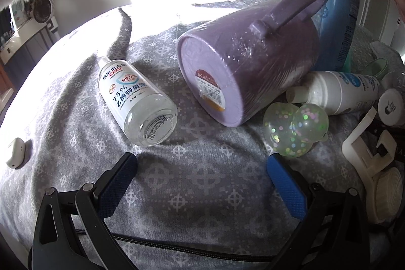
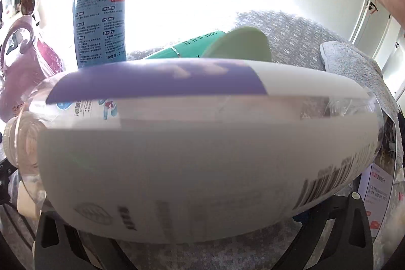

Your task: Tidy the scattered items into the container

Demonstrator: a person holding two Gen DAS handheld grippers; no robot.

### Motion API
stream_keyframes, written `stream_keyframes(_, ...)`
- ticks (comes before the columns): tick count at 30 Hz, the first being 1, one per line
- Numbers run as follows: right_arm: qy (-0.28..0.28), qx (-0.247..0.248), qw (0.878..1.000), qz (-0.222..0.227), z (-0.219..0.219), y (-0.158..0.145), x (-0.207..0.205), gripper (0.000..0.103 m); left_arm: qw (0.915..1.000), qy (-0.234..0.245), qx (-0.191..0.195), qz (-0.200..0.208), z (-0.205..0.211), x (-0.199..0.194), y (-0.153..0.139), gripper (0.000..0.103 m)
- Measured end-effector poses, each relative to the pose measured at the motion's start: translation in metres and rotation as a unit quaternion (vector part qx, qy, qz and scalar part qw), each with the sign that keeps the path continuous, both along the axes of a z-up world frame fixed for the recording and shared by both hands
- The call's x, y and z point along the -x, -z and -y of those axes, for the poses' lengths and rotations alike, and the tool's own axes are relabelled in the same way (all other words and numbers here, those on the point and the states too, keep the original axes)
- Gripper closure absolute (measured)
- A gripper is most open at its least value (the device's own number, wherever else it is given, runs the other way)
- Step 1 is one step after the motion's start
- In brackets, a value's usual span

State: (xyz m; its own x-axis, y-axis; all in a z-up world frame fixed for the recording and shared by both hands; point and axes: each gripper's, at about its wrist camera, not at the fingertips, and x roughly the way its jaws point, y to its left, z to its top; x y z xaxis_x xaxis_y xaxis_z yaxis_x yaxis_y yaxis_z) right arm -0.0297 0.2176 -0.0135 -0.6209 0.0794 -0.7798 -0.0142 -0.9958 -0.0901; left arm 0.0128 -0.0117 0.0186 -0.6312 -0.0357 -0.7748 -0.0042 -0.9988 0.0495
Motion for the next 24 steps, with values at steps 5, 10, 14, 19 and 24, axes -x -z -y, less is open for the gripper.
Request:
stream_keyframes(5,0.000,0.000,1.000,0.000,0.000,0.004,0.002,0.000,1.0000,0.000,0.000,0.000,0.000,0.000,0.000,0.000)
stream_keyframes(10,0.000,0.000,1.000,0.000,0.000,0.004,0.002,0.000,1.0000,0.000,0.000,0.000,0.000,0.000,0.000,0.000)
stream_keyframes(14,0.000,0.001,1.000,-0.001,-0.010,0.006,-0.008,0.000,1.0000,0.000,0.001,0.000,-0.008,-0.002,0.004,0.000)
stream_keyframes(19,0.000,0.001,1.000,-0.001,-0.008,0.005,-0.013,0.000,1.0000,0.000,0.001,0.000,-0.009,-0.003,0.003,0.000)
stream_keyframes(24,0.000,0.001,1.000,-0.001,-0.008,0.004,-0.013,0.000,1.0000,0.000,0.000,0.000,-0.009,-0.003,0.003,0.000)
